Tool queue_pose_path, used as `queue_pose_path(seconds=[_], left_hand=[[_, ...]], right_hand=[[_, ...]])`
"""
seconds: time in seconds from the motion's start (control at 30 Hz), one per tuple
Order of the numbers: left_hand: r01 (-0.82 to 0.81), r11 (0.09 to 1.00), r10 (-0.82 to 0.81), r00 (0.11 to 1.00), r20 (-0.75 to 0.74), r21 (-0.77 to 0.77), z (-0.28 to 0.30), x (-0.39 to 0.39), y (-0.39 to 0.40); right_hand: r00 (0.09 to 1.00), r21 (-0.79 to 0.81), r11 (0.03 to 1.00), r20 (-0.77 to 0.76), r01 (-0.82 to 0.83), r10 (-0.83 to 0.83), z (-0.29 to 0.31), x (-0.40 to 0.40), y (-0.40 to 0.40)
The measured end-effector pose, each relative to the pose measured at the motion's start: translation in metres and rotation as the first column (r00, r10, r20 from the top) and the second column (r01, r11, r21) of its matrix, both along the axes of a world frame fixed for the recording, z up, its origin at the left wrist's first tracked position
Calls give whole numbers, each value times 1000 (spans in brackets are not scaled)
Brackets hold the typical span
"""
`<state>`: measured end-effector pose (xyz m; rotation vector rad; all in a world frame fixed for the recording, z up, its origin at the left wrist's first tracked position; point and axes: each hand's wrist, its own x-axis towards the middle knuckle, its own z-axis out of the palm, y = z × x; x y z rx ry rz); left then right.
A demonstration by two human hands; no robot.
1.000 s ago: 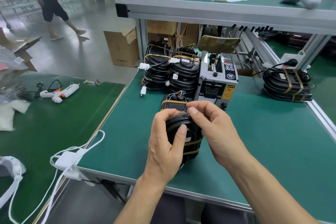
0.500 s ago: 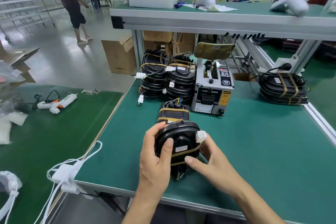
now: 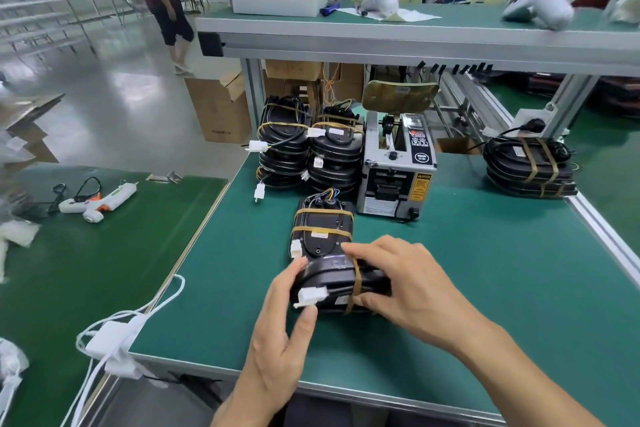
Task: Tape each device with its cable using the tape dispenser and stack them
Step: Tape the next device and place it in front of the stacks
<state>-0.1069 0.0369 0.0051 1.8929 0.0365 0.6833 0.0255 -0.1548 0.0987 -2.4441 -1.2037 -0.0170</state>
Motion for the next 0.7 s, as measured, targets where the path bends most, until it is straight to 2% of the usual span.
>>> queue_pose_path(seconds=[0.1,0.2,0.3,0.37,0.43,0.47,0.53,0.6,0.7], left_hand=[[-5,996,8,999,-31,92,-13,-9,8],[-60,997,62,996,-61,40,-21,-9,11],[-111,994,110,992,-67,-22,-25,-1,9],[-124,991,122,991,-62,-39,-28,2,8],[-134,989,131,989,-62,-55,-29,3,8],[-142,988,138,988,-62,-59,-29,3,9],[-155,986,152,987,-60,-56,-29,5,9],[-160,986,157,986,-58,-52,-29,7,9],[-153,987,150,987,-55,-46,-30,7,9]], right_hand=[[996,-42,999,81,-24,27,-6,-2,9],[987,-93,994,149,-53,66,-8,-5,17],[987,-150,987,145,-54,76,-2,-6,20],[991,-156,983,79,-96,109,6,-5,17],[989,-22,993,-90,-118,115,14,0,11],[982,85,994,-171,-70,84,17,5,8],[948,290,944,-311,158,-63,19,24,6],[853,425,785,-464,451,-239,14,54,10],[623,408,520,-699,750,-350,-1,94,19]])
